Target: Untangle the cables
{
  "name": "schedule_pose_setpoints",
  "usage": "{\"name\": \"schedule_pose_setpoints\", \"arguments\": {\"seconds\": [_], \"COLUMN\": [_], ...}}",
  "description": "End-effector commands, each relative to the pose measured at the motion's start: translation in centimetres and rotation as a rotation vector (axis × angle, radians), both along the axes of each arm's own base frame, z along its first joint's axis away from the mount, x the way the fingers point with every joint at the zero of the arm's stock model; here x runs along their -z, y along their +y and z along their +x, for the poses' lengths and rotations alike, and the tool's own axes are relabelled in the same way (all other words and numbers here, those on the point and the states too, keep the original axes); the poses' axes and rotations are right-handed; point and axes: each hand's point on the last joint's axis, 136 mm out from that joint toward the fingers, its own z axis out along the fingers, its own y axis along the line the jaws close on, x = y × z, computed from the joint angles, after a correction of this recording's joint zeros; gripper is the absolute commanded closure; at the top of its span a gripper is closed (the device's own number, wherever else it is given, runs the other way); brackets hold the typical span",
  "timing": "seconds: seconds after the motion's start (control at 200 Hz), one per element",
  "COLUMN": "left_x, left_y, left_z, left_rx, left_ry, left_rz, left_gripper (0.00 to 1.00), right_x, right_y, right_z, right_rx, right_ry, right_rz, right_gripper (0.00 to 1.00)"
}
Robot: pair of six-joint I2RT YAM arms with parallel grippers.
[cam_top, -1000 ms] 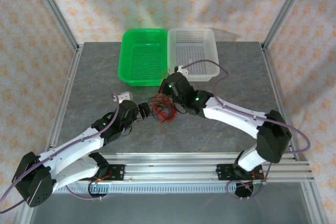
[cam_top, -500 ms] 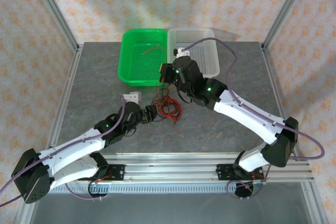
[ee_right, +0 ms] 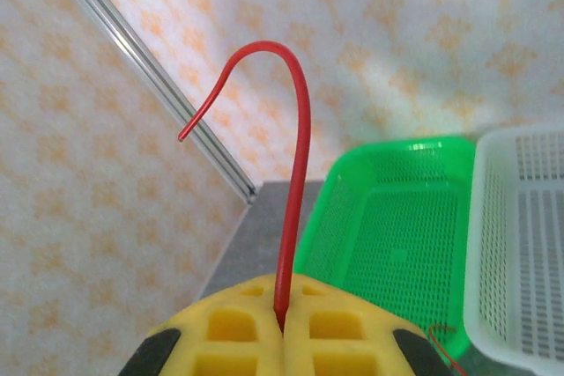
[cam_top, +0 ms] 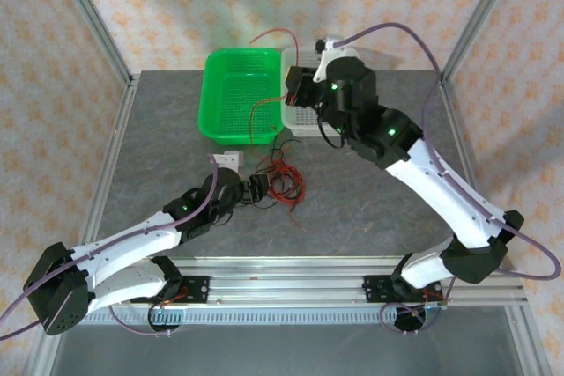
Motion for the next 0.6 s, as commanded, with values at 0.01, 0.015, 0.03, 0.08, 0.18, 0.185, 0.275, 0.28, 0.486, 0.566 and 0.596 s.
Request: {"name": "schedule_pose_setpoints", "arguments": {"seconds": [0.01,0.015,0.03,0.08,0.18,0.185,0.275,0.28,0.486,0.566,0.596], "left_x": [0.1,0.1,0.1,0.1,-0.2,-0.2,-0.7,-0.7,-1.6,-1.9,-1.9], "left_y": [0.5,0.5,0.6,0.8,1.5,1.5,1.9,1.9,2.7,2.9,3.0], "left_z": [-0.3,-0.3,-0.3,-0.5,-0.7,-0.7,-0.8,-0.8,-1.2,-1.4,-1.5], "left_rx": [-0.012,-0.012,-0.014,-0.020,-0.054,-0.056,-0.069,-0.070,-0.099,-0.105,-0.106], "left_ry": [-0.019,-0.018,-0.020,-0.023,-0.025,-0.026,-0.037,-0.038,-0.057,-0.065,-0.067], "left_rz": [0.001,0.001,0.002,0.003,-0.026,-0.028,-0.037,-0.037,-0.071,-0.097,-0.106], "left_gripper": [0.21,0.21,0.21,0.21,0.21,0.21,0.21,0.21,0.09,0.01,0.01], "right_x": [-4.3,-4.4,-4.8,-6.2,-8.6,-8.7,-10.3,-10.4,-10.9,-9.6,-9.0], "right_y": [-2.2,-2.2,-2.3,-2.7,-3.5,-3.5,-4.3,-4.4,-6.0,-6.1,-6.0], "right_z": [-0.2,-0.1,0.0,0.3,1.5,1.5,3.2,3.3,8.8,11.5,12.5], "right_rx": [0.046,0.048,0.052,0.068,0.119,0.122,0.179,0.183,0.282,0.292,0.286], "right_ry": [-0.085,-0.088,-0.096,-0.125,-0.191,-0.195,-0.254,-0.258,-0.346,-0.344,-0.338], "right_rz": [-0.001,-0.002,-0.001,-0.008,-0.034,-0.035,-0.075,-0.077,-0.154,-0.176,-0.180], "right_gripper": [1.00,1.00,1.00,1.00,1.00,1.00,1.00,1.00,1.00,1.00,1.00]}}
